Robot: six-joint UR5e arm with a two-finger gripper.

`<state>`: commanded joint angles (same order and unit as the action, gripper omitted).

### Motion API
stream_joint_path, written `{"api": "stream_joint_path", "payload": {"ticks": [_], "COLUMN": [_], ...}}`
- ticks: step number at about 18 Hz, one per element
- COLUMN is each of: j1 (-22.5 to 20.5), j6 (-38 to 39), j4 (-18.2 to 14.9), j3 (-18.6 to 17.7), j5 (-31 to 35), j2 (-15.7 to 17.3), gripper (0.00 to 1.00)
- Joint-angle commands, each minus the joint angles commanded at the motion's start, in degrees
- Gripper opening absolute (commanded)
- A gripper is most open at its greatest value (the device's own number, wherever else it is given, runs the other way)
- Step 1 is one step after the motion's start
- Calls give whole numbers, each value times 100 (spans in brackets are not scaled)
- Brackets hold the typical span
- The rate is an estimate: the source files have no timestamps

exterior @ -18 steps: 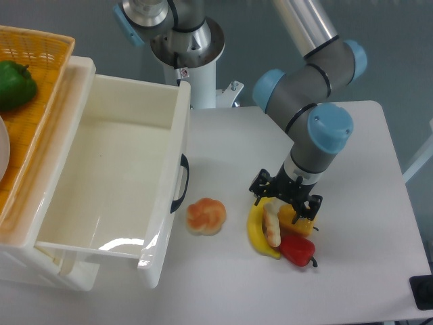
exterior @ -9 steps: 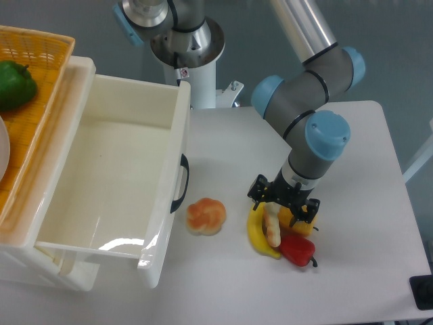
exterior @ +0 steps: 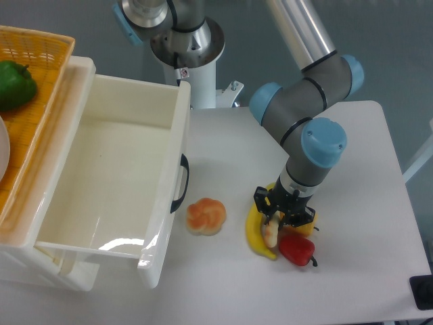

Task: Pick up the donuts
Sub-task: 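Lower the gripper and close it on the small beige piece, then lift the beige piece up and away from the yellow pepper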

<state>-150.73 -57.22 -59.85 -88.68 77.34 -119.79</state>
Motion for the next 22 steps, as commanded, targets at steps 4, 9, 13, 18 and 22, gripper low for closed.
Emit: {"api": "stream_joint_path", "payload": {"ticks": [4,9,13,18,22], "j1": [0,-26,-70,-333,-430], "j6": [-9,-428,-1457,-2458,-2751], "j4": [0,-52,-88,-315,-790], "j3": [193,614,888,1010,1441], "j5": [0,52,185,193,569], "j2": [9,-9,-44,-97,-158], "gripper": [0,0,0,0,0]}}
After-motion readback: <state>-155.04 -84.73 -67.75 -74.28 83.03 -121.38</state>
